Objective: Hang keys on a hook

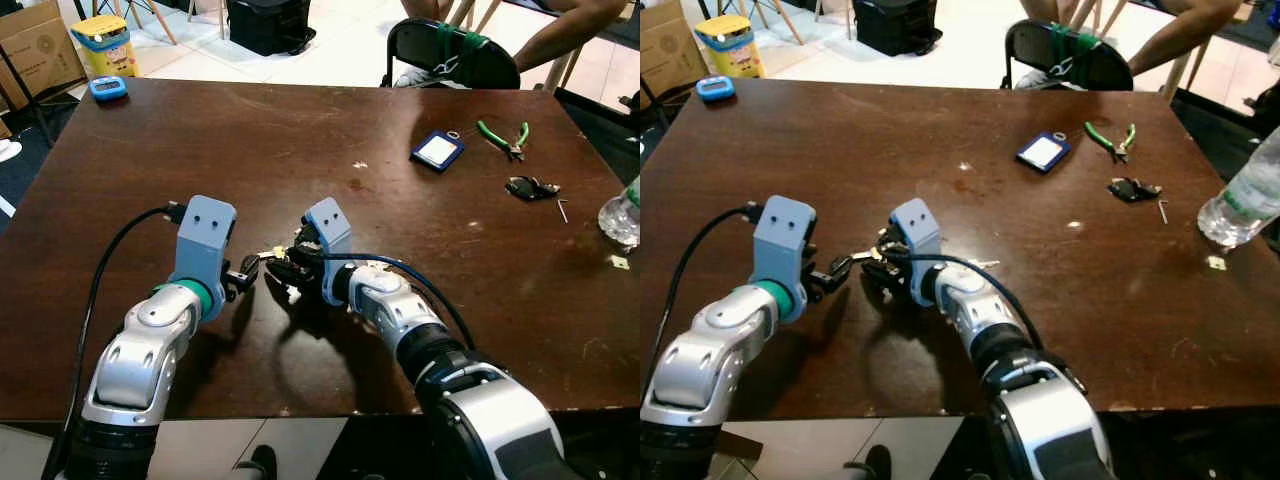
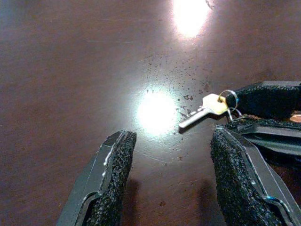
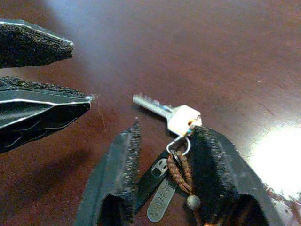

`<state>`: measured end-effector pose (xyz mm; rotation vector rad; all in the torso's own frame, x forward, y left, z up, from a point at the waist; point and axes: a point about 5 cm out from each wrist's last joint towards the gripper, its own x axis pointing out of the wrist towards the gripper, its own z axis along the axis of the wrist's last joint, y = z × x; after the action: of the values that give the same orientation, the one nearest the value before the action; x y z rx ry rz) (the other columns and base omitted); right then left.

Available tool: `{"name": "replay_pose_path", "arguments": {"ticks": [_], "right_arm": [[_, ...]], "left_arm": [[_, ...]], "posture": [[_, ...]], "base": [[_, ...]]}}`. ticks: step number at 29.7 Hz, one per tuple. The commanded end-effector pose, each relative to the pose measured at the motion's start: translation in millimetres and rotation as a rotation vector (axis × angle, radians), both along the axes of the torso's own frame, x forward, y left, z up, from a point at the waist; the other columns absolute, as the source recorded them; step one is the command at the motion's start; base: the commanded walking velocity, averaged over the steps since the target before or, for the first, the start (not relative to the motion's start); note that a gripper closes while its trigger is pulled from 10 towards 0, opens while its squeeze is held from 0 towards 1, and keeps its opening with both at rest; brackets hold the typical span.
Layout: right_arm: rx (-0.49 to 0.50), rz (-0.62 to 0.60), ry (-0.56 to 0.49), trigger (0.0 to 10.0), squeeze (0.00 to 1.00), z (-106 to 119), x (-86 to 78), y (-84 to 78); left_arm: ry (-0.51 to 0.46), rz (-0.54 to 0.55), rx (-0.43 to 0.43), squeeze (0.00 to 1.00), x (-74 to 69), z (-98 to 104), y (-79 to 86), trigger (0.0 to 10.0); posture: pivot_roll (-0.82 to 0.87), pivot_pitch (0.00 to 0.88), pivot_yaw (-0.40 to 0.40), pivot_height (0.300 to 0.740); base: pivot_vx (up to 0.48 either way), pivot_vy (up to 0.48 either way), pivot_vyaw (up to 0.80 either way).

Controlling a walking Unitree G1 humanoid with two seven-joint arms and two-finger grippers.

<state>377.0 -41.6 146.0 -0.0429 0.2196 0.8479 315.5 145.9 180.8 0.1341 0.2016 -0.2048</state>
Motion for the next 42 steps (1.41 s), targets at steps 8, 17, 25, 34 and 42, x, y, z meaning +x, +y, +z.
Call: {"name": "replay_pose_path", "arguments": {"ticks": [8,17,25,34,42], "right_arm": [[-0.012,-0.024,0.038,0.0,0.0,-7.3,-1.0,-1.1],[-0.002,-0.029,0.036,0.0,0.0,-5.9,-0.3,-1.3],[0.051,-0.053,-0.014,0.0,0.0,6.4,4.6,-5.0],[0.254,-0.138,-0.285,10.0,0.0,64.1,11.2,-17.0],[0.323,-0.229,-0.427,10.0,0.0,81.6,-4.2,-36.0]], "left_arm": [[0.031,-0.004,-0.006,0.0,-3.8,-5.6,-0.6,10.0],[0.039,-0.003,-0.005,0.0,-4.4,-6.3,-0.5,10.0],[0.045,0.0,-0.005,0.0,-4.2,-7.4,-0.6,10.0],[0.046,-0.003,-0.009,0.0,-4.8,-7.3,-2.8,10.0],[0.036,-0.025,-0.013,0.0,-3.0,-4.5,-7.7,10.0]], "posture": [[0.06,0.194,0.064,0.74],[0.06,0.194,0.068,0.74],[0.05,0.192,0.067,0.74],[0.04,0.183,0.075,0.74],[0.02,0.169,0.086,0.74]], "base": [[0.0,0.0,0.0],[0.0,0.0,0.0],[0.0,0.0,0.0],[0.0,0.0,0.0],[0.0,0.0,0.0]]}}
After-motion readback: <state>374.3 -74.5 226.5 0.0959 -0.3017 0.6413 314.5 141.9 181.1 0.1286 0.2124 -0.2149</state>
